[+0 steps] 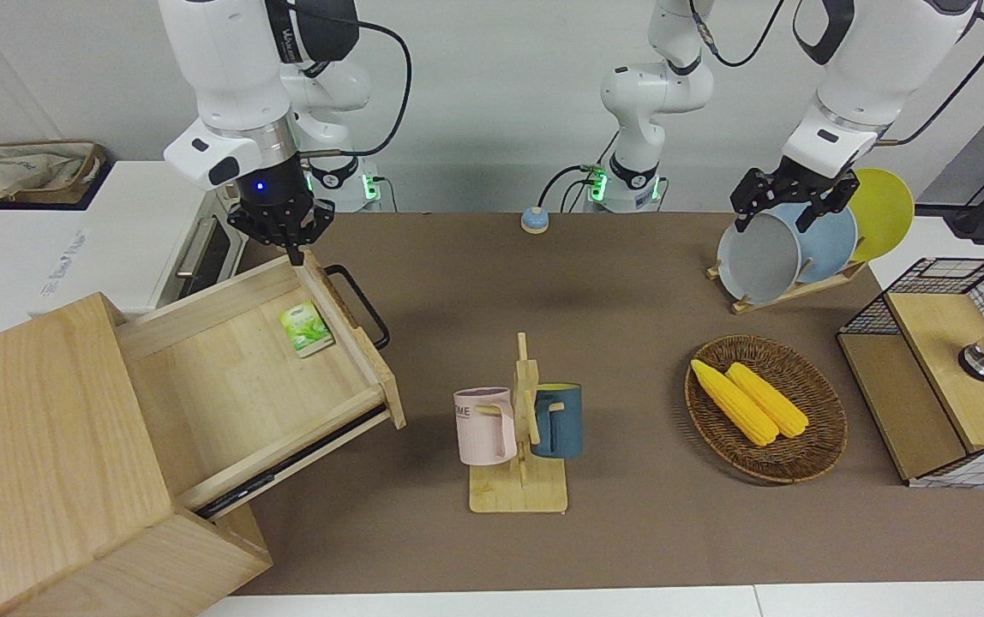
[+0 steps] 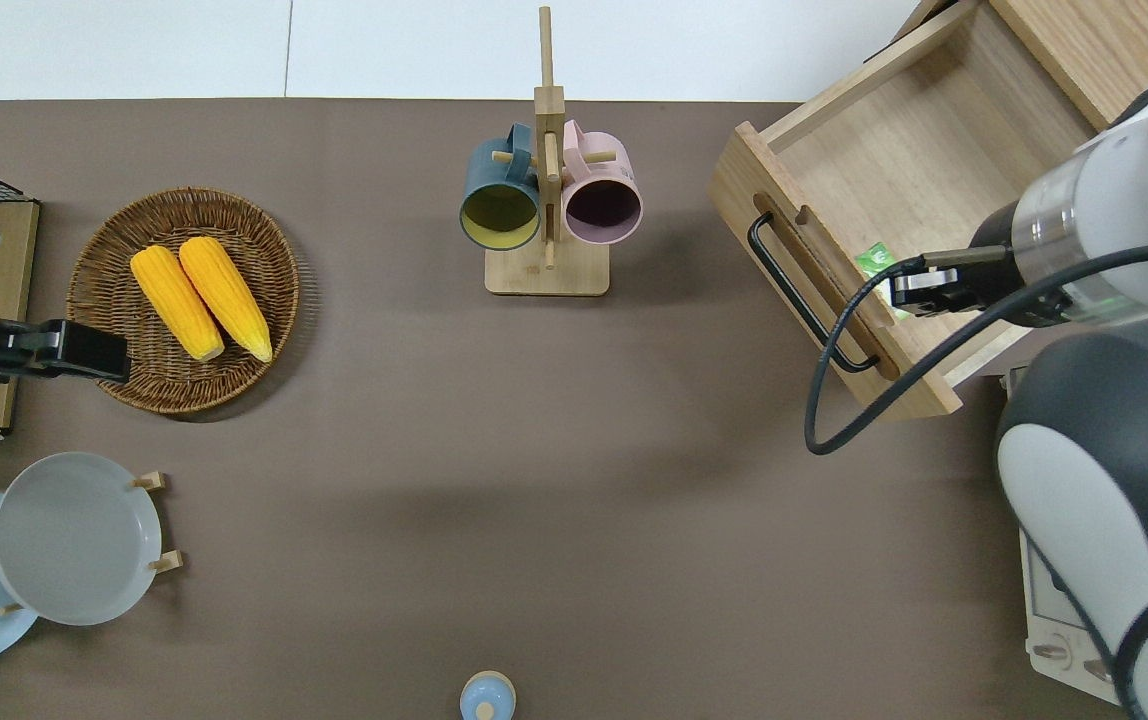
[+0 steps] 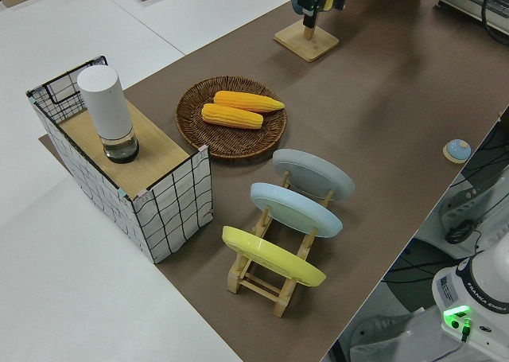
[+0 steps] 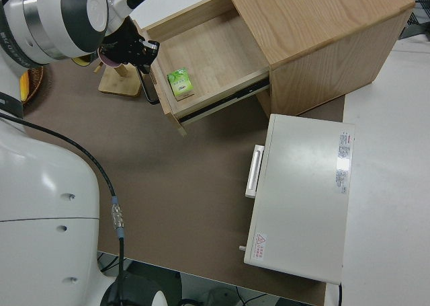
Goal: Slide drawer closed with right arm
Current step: 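Move the right gripper toward the front handle of the open drawer, then push the drawer front with the right arm away from the robot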
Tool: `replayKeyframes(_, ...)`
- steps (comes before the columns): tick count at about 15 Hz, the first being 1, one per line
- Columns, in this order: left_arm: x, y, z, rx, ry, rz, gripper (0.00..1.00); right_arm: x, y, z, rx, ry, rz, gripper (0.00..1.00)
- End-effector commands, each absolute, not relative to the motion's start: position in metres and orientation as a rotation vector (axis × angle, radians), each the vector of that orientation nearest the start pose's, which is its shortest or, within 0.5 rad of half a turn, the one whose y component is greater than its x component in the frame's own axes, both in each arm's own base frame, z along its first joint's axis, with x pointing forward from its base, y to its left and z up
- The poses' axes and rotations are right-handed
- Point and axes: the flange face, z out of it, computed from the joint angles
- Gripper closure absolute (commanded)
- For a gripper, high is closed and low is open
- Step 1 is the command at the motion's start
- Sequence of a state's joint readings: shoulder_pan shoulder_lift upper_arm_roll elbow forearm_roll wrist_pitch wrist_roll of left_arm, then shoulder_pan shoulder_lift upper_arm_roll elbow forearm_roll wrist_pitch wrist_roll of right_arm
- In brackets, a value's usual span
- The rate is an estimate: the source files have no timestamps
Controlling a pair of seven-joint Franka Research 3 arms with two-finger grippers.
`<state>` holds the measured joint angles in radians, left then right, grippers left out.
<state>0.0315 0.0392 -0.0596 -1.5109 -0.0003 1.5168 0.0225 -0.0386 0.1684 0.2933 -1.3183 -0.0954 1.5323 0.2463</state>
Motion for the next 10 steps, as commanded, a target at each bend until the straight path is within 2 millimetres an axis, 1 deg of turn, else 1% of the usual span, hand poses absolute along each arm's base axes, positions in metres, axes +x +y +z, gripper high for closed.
replayKeyframes(1, 0.563, -0.014, 0.630, -3.126, 0.097, 0.060, 0.01, 0.570, 0.173, 0.654, -3.144, 0.190, -0.105, 1.000)
replayKeyframes(2, 0.563, -0.014, 0.629, -3.126, 0.097, 0.062, 0.01, 0.565, 0.186, 0.655, -3.135, 0.219, -0.107, 1.000)
replayKeyframes(4, 0.563, -0.014, 0.630, -3.126, 0.097, 0.060, 0.01, 0.563, 0.193, 0.654, -3.119, 0.329, -0.103, 1.000)
replayKeyframes(5, 0.563, -0.014, 0.630, -3.126, 0.097, 0.060, 0.01, 0.560, 0.203, 0.654, -3.113, 0.360, -0.103, 1.000)
replayKeyframes(6, 0.563, -0.014, 0.629, -3.126, 0.097, 0.062, 0.01, 0.556, 0.220, 0.650, -3.105, 0.392, -0.099, 1.000)
replayKeyframes(8, 0.563, -0.014, 0.630, -3.126, 0.097, 0.060, 0.01, 0.556, 0.225, 0.647, -3.084, 0.489, -0.097, 1.000)
replayKeyframes(10, 0.563, -0.014, 0.630, -3.126, 0.097, 0.060, 0.01, 0.558, 0.228, 0.628, -3.054, 0.677, -0.062, 1.000)
